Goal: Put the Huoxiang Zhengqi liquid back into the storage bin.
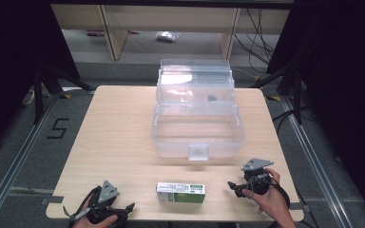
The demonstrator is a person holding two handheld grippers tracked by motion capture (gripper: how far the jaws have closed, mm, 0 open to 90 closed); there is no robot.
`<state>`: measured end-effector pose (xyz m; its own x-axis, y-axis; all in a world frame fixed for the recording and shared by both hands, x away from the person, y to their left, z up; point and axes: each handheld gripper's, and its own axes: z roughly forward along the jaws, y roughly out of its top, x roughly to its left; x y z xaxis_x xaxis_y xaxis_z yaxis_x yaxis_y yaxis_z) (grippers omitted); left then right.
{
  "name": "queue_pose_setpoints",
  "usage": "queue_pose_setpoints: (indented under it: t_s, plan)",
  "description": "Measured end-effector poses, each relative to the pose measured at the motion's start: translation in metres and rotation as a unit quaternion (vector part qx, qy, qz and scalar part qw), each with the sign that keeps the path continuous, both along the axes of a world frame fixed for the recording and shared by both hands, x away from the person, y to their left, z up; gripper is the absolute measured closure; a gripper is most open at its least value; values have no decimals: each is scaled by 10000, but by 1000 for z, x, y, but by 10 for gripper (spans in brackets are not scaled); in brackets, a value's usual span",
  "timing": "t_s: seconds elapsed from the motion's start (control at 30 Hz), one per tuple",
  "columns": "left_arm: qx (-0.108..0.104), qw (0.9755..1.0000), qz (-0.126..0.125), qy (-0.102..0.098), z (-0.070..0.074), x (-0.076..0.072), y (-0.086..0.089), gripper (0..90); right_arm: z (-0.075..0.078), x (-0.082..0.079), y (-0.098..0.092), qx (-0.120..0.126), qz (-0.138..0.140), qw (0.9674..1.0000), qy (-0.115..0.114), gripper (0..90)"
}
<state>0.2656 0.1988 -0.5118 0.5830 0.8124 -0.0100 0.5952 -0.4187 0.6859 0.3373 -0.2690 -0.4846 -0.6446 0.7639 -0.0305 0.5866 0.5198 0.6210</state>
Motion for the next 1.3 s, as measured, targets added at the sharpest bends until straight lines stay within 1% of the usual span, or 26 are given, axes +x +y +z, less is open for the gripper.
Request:
queue_pose_setpoints:
  t_s: [0.07,0.1,0.13,0.2,0.27,0.33,0.37,0.47,0.5,0.57,0.6,0.63,0.67,0.7,0.77,0.83,0.87,0.93,1.07,1.1,1.13,1.17,1.2,1.23,1.27,1.3]
  plan:
    - [10,10000,-6,6,0,0,0,154,2,-2,3,32,-23,9999,164,197]
    - [10,10000,-6,6,0,0,0,154,2,-2,3,32,-23,9999,164,197]
    - [8,10000,5,6,0,0,0,154,3,-1,3,11,44,10000,68,198]
    - [-2,10000,18,-3,0,0,0,153,5,-3,5,-15,16,9998,210,198]
    - [16,10000,12,3,0,0,0,154,6,0,6,-13,166,9999,23,199]
    - [1,10000,-17,30,0,0,1,153,8,-1,7,-28,158,9998,80,199]
    - [1,10000,-13,26,0,0,1,154,14,0,8,-116,306,9994,117,200]
    - [12,10000,13,2,0,0,0,153,18,-1,12,-131,344,9993,61,201]
    - [-9,10000,-14,23,0,0,1,154,22,-1,12,-162,394,9989,183,203]
    - [14,10000,31,-10,0,0,1,153,24,-1,13,-185,457,9986,180,208]
    - [0,10000,30,4,0,1,1,153,25,0,15,-148,478,9987,75,210]
    - [-8,10000,32,-6,0,0,0,153,34,-2,17,-212,582,9979,190,212]
    - [5,10000,-2,19,0,0,1,153,35,-2,18,-202,587,9979,169,213]
    - [-10,10000,57,-17,0,1,0,153,39,-2,18,-234,665,9974,130,213]
    - [58,9999,74,-52,0,1,0,153,40,-3,19,-170,630,9978,99,213]
    - [35,10000,77,-35,-1,0,0,153,48,-5,23,-201,678,9974,100,215]
    - [19,10000,59,-28,0,1,1,154,55,-7,24,-241,820,9962,150,218]
    - [-17,10000,49,-24,0,1,1,154,59,-7,26,-277,940,9952,69,220]
    - [-7,10000,49,-16,0,1,1,153,67,-12,33,-279,1039,9941,103,224]
    - [-3,10000,-10,13,1,1,2,153,71,-14,38,-229,1370,9903,6,230]
    - [32,10000,-10,8,1,1,2,153,73,-15,38,-295,1415,9895,6,230]
    - [-28,10000,58,-32,0,1,1,153,74,-17,41,-258,1398,9898,30,231]
    - [-15,10000,39,2,-1,1,1,153,78,-19,43,-266,1446,9891,24,233]
    - [23,10000,75,-39,0,0,1,153,79,-21,45,-231,1412,9897,80,234]
    - [5,10000,82,-33,0,1,1,153,83,-24,48,-187,1460,9889,191,235]
    - [20,10000,-21,17,1,1,2,154,85,-23,49,-210,1571,9873,127,238]
